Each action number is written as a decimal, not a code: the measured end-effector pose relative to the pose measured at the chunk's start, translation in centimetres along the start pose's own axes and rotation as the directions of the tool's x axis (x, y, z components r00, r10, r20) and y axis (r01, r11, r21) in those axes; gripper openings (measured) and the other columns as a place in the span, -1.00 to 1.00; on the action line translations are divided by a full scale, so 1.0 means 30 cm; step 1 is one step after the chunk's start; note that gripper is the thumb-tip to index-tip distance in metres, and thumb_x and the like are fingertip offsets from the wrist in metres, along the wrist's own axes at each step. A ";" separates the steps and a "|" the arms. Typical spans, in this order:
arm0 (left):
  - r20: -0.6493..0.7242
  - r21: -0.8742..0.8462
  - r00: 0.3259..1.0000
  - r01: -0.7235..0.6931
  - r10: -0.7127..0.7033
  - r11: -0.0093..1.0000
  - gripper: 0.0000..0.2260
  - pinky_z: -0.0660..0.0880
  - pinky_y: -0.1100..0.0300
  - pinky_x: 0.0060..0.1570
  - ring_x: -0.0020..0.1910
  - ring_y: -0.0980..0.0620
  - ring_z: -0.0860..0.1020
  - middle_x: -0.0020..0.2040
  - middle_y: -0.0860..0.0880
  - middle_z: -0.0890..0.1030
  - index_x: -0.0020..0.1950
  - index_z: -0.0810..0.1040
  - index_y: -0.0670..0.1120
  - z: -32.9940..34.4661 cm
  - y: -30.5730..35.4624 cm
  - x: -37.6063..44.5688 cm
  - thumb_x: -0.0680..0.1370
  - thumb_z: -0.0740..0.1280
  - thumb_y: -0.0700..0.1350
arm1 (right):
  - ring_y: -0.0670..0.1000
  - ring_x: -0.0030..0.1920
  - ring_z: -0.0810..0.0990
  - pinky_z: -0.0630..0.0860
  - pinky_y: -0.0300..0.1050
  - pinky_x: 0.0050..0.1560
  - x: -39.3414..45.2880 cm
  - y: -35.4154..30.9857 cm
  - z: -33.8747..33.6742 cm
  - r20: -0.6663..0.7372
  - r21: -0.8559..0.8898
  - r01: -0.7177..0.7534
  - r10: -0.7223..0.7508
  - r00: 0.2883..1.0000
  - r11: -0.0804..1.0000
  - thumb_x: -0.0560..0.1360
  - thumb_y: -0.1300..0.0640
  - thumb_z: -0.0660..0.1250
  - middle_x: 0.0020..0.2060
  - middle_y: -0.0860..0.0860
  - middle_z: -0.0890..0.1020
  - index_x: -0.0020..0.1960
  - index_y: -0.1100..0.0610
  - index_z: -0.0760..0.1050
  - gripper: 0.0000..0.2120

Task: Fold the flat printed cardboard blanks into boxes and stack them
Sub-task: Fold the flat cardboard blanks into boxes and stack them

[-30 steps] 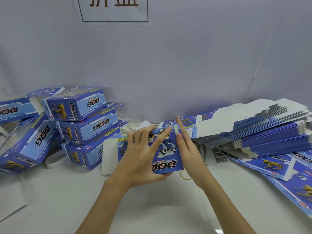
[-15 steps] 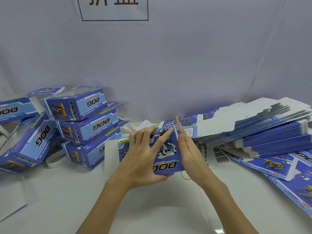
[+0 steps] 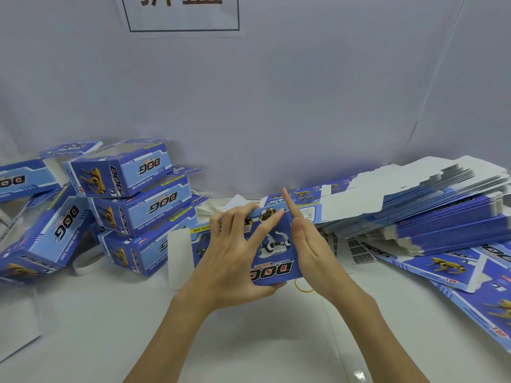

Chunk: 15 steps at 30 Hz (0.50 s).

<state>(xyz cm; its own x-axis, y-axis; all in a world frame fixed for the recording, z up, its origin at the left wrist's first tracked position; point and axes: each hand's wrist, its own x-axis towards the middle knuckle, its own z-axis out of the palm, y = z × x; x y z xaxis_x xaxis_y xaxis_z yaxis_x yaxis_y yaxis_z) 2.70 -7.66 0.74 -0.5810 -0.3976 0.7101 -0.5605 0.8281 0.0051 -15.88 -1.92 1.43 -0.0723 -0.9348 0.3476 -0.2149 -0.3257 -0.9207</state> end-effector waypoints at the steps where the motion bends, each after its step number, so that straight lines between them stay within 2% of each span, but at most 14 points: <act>1: 0.006 -0.008 1.000 0.001 -0.001 1.000 -0.03 0.25 -0.10 0.46 0.49 -0.11 0.27 0.51 -0.12 0.31 0.68 0.13 0.13 -0.001 -0.001 -0.001 0.39 0.35 0.50 | -0.03 0.31 0.65 0.72 0.06 0.07 -0.001 0.001 0.002 0.018 0.033 -0.018 0.017 1.000 0.999 0.65 -0.30 0.07 0.47 -0.07 0.46 0.54 -0.54 0.17 -0.53; 4: 0.031 -0.056 1.000 0.005 -0.003 0.998 -0.05 0.29 -0.12 0.47 0.52 -0.09 0.25 0.53 -0.08 0.28 0.67 0.15 0.13 -0.011 -0.003 -0.003 0.40 0.36 0.50 | -0.03 0.35 0.64 0.70 0.01 0.12 -0.011 -0.001 -0.001 0.064 0.177 -0.063 0.053 0.997 0.982 0.64 -0.31 0.09 0.56 -0.14 0.37 0.58 -0.50 0.10 -0.49; 6: 0.025 -0.078 1.000 0.013 -0.011 0.997 -0.05 0.29 -0.13 0.48 0.53 -0.07 0.25 0.54 -0.06 0.27 0.68 0.12 0.14 -0.025 -0.008 0.003 0.41 0.36 0.49 | 0.05 0.36 0.64 0.68 0.10 0.21 -0.007 -0.008 -0.002 0.051 0.262 -0.053 0.041 0.998 0.963 0.70 -0.28 0.09 0.55 -0.07 0.43 0.61 -0.46 0.09 -0.50; 8: -0.018 -0.096 0.998 0.066 -0.068 0.993 -0.04 0.27 -0.13 0.48 0.52 -0.07 0.28 0.55 -0.04 0.27 0.69 0.11 0.15 -0.046 -0.020 0.013 0.41 0.39 0.47 | 0.18 0.34 0.64 0.63 0.16 0.28 0.003 -0.024 -0.006 -0.014 0.293 -0.031 0.037 0.999 0.955 0.71 -0.24 0.12 0.50 0.04 0.51 0.59 -0.40 0.20 -0.54; 9: -0.037 -0.111 0.994 0.102 -0.106 0.989 -0.04 0.26 -0.13 0.48 0.52 -0.07 0.29 0.55 -0.03 0.27 0.69 0.10 0.15 -0.056 -0.028 0.016 0.42 0.39 0.47 | 0.20 0.34 0.63 0.63 0.14 0.29 0.006 -0.027 -0.008 -0.038 0.272 -0.013 0.024 0.999 0.962 0.70 -0.20 0.14 0.48 0.06 0.53 0.58 -0.36 0.26 -0.55; 12: -0.037 -0.131 0.986 0.155 -0.161 0.979 -0.05 0.29 -0.13 0.48 0.52 -0.05 0.29 0.56 -0.03 0.27 0.69 0.10 0.15 -0.071 -0.046 0.015 0.42 0.34 0.51 | -0.01 0.46 0.54 0.61 -0.14 0.24 0.000 -0.025 0.015 -0.010 0.152 0.053 -0.052 0.999 0.987 0.71 -0.14 0.14 0.47 -0.09 0.54 0.58 -0.25 0.38 -0.56; 14: -0.013 -0.129 0.985 0.171 -0.174 0.977 -0.05 0.32 -0.13 0.47 0.52 -0.05 0.29 0.55 -0.03 0.28 0.69 0.09 0.16 -0.069 -0.053 0.010 0.42 0.32 0.51 | -0.12 0.44 0.53 0.59 -0.21 0.25 -0.008 -0.018 0.035 -0.050 0.077 0.046 -0.042 0.998 0.996 0.70 -0.20 0.09 0.42 -0.18 0.57 0.53 -0.37 0.39 -0.59; 15: -0.002 -0.124 0.984 0.177 -0.179 0.976 -0.05 0.33 -0.14 0.47 0.52 -0.05 0.29 0.55 -0.04 0.29 0.69 0.08 0.17 -0.066 -0.055 0.009 0.42 0.32 0.51 | -0.12 0.45 0.52 0.59 -0.15 0.28 -0.006 -0.017 0.044 -0.069 0.038 0.064 -0.062 0.996 0.997 0.71 -0.20 0.06 0.41 -0.19 0.57 0.52 -0.40 0.38 -0.59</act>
<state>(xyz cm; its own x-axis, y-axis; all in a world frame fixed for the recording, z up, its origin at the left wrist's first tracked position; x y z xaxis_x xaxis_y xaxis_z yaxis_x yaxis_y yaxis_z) 4.64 -8.36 2.32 -0.4707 -0.5385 0.6989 -0.5772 0.7871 0.2176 -14.47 -1.78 1.62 -0.1264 -0.9009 0.4151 -0.1822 -0.3902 -0.9025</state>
